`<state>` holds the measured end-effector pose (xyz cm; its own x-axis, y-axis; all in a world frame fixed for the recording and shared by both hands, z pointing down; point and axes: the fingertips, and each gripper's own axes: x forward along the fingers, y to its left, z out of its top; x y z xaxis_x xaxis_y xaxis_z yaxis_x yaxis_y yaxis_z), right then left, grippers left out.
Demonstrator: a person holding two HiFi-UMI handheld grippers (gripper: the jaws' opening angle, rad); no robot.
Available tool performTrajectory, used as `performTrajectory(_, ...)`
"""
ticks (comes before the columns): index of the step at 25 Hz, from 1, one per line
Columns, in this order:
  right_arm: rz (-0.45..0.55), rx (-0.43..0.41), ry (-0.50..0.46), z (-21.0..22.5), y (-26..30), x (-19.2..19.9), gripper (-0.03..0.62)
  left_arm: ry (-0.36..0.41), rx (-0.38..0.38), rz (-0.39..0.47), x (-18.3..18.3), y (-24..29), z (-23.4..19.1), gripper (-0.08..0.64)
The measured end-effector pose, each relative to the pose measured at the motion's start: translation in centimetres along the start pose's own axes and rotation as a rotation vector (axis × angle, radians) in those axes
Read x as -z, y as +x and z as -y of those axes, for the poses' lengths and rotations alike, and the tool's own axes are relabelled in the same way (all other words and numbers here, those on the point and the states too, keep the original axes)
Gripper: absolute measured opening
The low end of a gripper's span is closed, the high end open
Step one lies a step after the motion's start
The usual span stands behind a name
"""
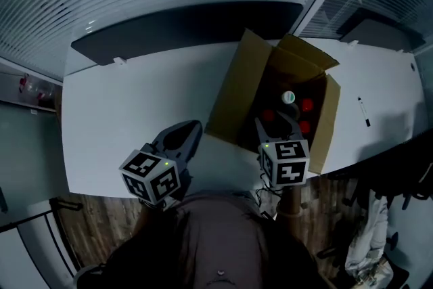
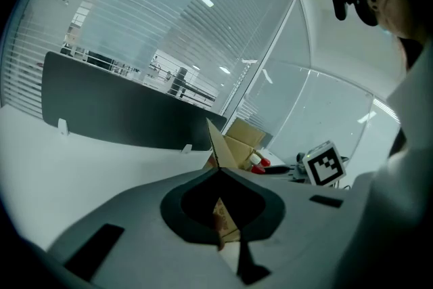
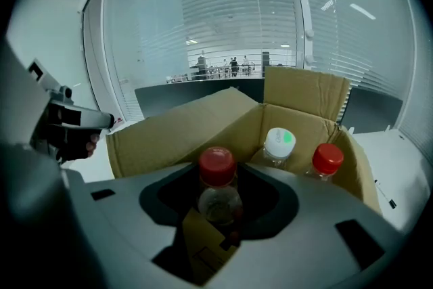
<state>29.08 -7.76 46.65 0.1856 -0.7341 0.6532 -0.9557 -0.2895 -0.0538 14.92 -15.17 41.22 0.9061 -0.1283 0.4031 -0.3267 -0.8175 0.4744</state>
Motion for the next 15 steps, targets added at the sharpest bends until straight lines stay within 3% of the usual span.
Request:
performTrajectory(8,0.016,0.017,0.033,0.4,-0.3,-0.1,0.178,0.005,0.005,-0.004,0.2,-0.1,-0.1,0.009)
performTrajectory(15,0.069,0.031,0.007,0.1,-1.6,-1.5,0.175,0.013,0.005,-0.001,0.1,-0.7,0.0,0.008)
